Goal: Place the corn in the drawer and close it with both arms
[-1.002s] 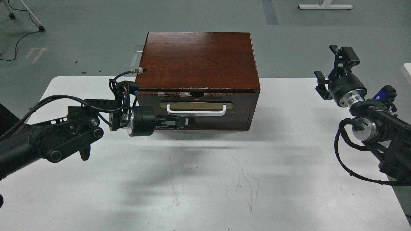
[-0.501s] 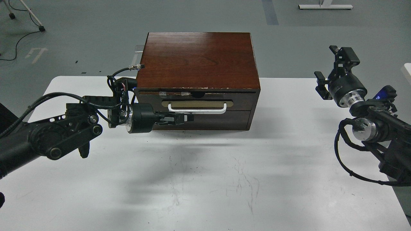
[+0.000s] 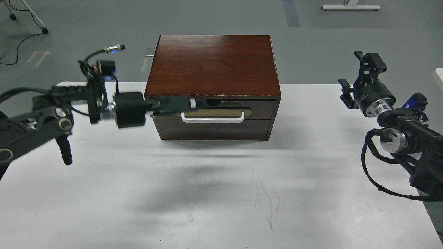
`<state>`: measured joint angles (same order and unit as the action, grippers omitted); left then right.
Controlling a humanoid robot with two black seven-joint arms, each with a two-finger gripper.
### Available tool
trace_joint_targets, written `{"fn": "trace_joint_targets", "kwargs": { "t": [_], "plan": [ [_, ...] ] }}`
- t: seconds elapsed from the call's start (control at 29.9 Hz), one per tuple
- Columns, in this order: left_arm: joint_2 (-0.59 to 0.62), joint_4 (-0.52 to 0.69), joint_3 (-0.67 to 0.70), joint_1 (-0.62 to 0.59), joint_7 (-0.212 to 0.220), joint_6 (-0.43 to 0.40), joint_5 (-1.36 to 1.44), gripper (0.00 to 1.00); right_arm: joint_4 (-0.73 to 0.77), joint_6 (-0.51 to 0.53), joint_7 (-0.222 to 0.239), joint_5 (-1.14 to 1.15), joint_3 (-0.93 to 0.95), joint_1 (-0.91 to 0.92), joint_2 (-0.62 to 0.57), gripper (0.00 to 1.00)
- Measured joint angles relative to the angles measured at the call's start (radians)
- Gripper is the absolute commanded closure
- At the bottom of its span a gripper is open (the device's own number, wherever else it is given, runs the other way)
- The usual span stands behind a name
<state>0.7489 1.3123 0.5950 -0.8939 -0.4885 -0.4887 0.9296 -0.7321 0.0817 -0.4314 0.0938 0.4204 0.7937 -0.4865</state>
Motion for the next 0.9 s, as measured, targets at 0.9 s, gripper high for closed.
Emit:
{"fn": "trace_joint_targets", "kwargs": {
  "t": [0.9],
  "plan": [
    [-0.239, -1.048, 0.1, 0.039, 0.274, 0.0, -0.608, 0.02, -0.094, -0.013, -0.01, -0.002, 0.016, 0.052, 0.082, 0.0]
  ]
}}
